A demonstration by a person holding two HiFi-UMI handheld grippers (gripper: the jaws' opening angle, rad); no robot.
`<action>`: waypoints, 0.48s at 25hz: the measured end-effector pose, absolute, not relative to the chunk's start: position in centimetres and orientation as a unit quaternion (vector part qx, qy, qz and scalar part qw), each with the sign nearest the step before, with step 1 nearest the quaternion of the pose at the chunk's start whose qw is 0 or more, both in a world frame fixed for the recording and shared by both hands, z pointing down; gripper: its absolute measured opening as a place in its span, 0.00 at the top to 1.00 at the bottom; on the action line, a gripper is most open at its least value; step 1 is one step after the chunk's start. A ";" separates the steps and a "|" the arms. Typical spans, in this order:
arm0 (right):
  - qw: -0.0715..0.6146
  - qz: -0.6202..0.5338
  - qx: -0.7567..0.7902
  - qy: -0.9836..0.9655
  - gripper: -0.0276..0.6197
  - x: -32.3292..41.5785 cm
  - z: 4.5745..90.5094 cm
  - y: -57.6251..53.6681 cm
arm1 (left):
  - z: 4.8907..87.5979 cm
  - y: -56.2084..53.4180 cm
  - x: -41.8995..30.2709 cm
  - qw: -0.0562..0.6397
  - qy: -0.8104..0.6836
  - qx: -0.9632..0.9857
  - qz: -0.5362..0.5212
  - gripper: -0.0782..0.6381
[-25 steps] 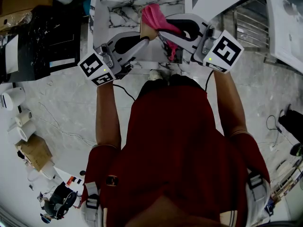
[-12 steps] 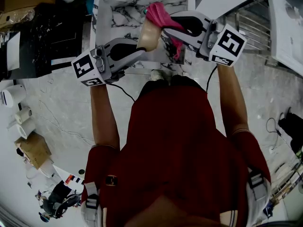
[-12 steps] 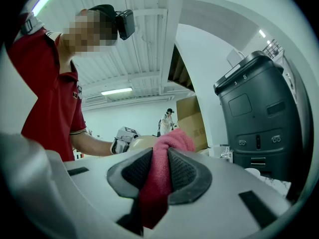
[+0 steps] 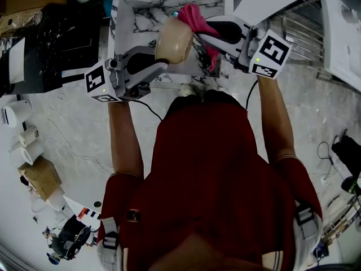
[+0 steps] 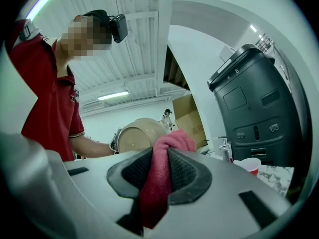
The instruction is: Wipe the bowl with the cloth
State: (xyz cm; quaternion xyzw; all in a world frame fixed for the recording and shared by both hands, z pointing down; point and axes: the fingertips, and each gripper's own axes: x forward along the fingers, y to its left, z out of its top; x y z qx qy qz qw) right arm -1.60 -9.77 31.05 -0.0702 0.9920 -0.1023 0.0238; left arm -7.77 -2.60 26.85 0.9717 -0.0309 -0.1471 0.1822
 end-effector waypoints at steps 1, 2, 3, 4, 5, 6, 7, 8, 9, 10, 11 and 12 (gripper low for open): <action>0.024 -0.105 -0.071 0.992 0.82 -1.6 31.2 -9.8 | 26.7 -2.8 -7.8 0.183 -0.034 0.970 -0.156 0.86; 0.024 -0.107 -0.073 0.991 0.82 -1.6 31.3 -9.8 | 26.6 -3.0 -7.8 0.183 -0.037 0.969 -0.164 0.86; 0.023 -0.110 -0.075 0.991 0.82 -1.6 31.5 -9.9 | 26.5 -3.2 -7.8 0.183 -0.041 0.967 -0.172 0.86; 0.022 -0.112 -0.077 0.990 0.82 -1.6 31.7 -9.9 | 26.4 -3.4 -7.8 0.183 -0.045 0.966 -0.179 0.86; 0.020 -0.114 -0.079 0.990 0.82 -1.6 31.9 -9.9 | 26.3 -3.5 -7.7 0.183 -0.050 0.964 -0.185 0.86; 0.016 -0.115 -0.080 0.990 0.82 -1.6 32.2 -9.8 | 26.2 -3.7 -7.6 0.182 -0.054 0.963 -0.191 0.86; 0.011 -0.114 -0.080 0.990 0.82 -1.7 32.4 -9.7 | 26.1 -3.9 -7.6 0.181 -0.058 0.962 -0.198 0.86; 0.004 -0.113 -0.079 0.990 0.82 -1.8 32.7 -9.6 | 26.0 -4.0 -7.6 0.180 -0.062 0.960 -0.204 0.86; -0.003 -0.111 -0.076 0.991 0.82 -2.0 33.0 -9.4 | 25.9 -4.2 -7.5 0.180 -0.066 0.959 -0.210 0.86; -0.010 -0.109 -0.073 0.991 0.82 -2.2 33.2 -9.1 | 25.8 -4.4 -7.5 0.179 -0.071 0.958 -0.215 0.86; -0.016 -0.107 -0.070 0.992 0.82 -2.4 33.5 -8.9 | 25.8 -4.6 -7.5 0.177 -0.077 0.957 -0.218 0.86; -0.021 -0.105 -0.066 0.992 0.82 -2.7 33.7 -8.6 | 25.7 -4.9 -7.4 0.175 -0.084 0.956 -0.220 0.86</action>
